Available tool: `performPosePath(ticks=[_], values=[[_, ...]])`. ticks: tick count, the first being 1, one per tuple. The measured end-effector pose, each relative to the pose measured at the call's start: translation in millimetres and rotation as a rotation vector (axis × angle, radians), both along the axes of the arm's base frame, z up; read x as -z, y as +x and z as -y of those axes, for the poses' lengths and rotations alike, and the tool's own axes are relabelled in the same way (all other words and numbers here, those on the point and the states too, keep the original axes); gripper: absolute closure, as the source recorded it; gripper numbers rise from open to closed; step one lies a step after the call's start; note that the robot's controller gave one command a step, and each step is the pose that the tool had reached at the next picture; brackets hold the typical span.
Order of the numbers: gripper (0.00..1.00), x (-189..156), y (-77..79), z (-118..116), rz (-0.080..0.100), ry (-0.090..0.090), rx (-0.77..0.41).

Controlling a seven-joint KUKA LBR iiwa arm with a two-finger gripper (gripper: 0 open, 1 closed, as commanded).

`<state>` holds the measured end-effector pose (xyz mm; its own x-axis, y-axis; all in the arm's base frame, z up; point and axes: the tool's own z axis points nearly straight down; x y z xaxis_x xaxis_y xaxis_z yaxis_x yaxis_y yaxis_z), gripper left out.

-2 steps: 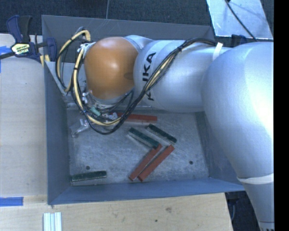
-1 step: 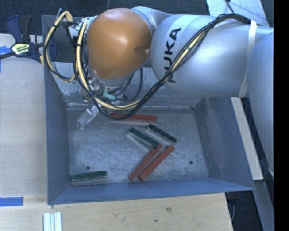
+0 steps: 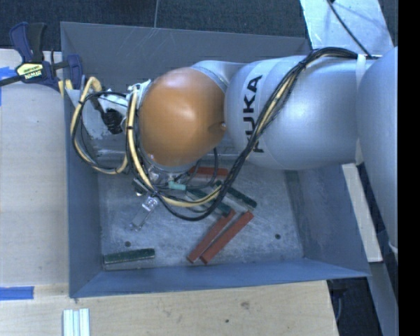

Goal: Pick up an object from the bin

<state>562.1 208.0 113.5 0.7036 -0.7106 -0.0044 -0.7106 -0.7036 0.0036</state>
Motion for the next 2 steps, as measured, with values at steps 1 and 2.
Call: performPosePath(ticks=[1, 2], values=[[0.0, -96.5, 33.1, 81.8, 0.009, 0.001, -0.293], [0.0, 35.5, 55.5, 185.6, 0.001, 0.002, -0.069]])
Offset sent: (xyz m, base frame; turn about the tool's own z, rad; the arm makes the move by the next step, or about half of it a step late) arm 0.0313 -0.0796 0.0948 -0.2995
